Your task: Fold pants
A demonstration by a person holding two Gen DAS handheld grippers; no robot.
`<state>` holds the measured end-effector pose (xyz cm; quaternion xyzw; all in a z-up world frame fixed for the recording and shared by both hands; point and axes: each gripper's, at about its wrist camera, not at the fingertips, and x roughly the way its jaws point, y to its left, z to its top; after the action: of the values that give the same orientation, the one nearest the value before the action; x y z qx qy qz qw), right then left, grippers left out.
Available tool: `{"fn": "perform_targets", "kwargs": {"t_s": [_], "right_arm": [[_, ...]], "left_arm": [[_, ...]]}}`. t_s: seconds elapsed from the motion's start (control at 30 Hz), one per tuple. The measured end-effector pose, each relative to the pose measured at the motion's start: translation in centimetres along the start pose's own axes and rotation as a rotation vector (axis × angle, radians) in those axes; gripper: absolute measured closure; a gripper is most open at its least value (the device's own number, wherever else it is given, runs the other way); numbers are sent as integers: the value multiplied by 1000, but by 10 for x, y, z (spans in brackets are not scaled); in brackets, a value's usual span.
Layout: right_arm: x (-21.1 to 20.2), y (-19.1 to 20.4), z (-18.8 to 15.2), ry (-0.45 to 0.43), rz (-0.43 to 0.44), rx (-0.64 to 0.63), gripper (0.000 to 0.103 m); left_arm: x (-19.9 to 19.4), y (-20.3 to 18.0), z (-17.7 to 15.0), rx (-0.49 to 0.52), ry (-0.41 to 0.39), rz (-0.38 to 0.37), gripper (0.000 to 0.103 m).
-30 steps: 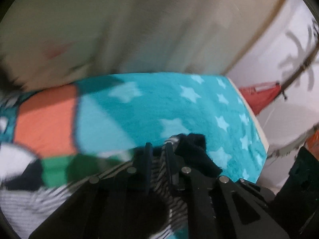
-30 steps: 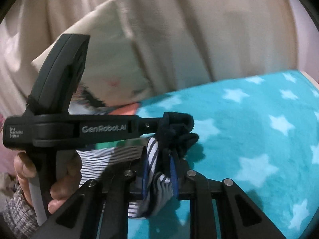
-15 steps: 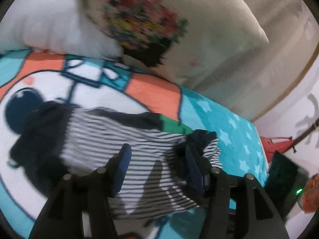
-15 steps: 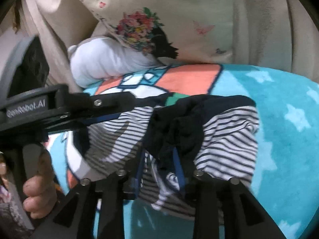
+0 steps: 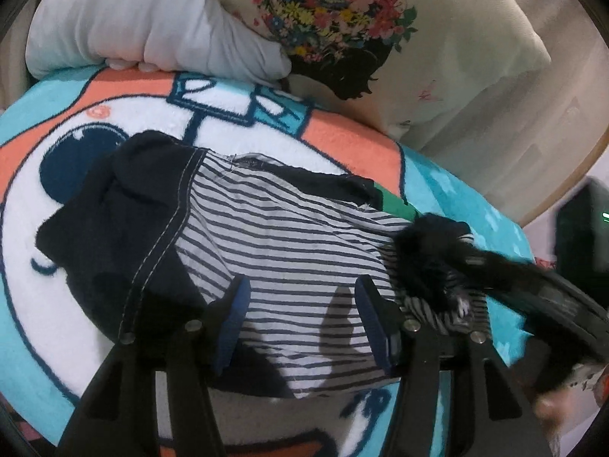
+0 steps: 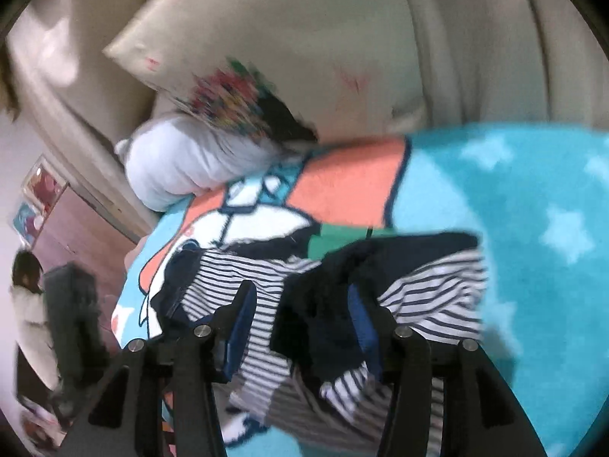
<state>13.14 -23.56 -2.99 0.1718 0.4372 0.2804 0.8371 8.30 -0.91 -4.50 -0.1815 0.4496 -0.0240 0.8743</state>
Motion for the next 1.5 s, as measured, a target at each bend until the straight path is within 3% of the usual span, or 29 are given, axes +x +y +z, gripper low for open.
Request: {"fn": "perform_targets", "kwargs": {"t_s": [0.13, 0.27, 0.37, 0.43, 0.5, 0.53, 0.6, 0.77, 0.97, 1.13, 1.2, 1.27, 1.3, 1.33, 1.43, 1.5], "right_arm": [[5, -4, 4, 20, 6, 43, 49], [-21, 26, 7, -26, -38, -46, 48], [-22, 59, 12, -24, -33, -125, 40], [-8, 85, 14, 18, -12, -180, 38], [17, 114, 17, 82, 4, -236, 37], [28, 126, 18, 114, 6, -260, 37], [52, 152, 17, 189, 17, -305, 37], [112, 199, 16, 354, -14, -379, 37], [178, 219, 15, 503, -174, -421, 31], [203, 228, 11, 579, -281, -475, 16], [210, 230, 7, 598, -323, -517, 16], [208, 232, 3, 597, -344, -573, 18], [207, 232, 3, 580, -364, -586, 31], [203, 232, 4, 556, -390, -600, 52], [185, 220, 13, 515, -332, -559, 68], [175, 214, 17, 494, -287, -531, 69]], "left_arm": [[-26, 7, 1, 0, -35, -44, 47], [-65, 43, 9, -97, -139, -82, 32], [-85, 87, 9, -211, -206, 3, 32], [-86, 108, 7, -260, -211, 37, 32], [-81, 122, 5, -300, -173, 18, 52], [-79, 126, 5, -310, -155, 0, 56], [-74, 132, 1, -333, -125, -37, 57], [-74, 135, -6, -336, -117, -51, 57], [-72, 134, -10, -345, -113, -61, 46], [-77, 133, -15, -358, -127, -101, 31], [-79, 133, -16, -361, -135, -111, 28], [-80, 131, -16, -357, -141, -103, 28], [-80, 129, -14, -354, -144, -97, 28], [-79, 127, -14, -350, -147, -88, 28], [-75, 118, -12, -331, -160, -64, 28], [-69, 108, -9, -306, -169, -58, 28]]}}
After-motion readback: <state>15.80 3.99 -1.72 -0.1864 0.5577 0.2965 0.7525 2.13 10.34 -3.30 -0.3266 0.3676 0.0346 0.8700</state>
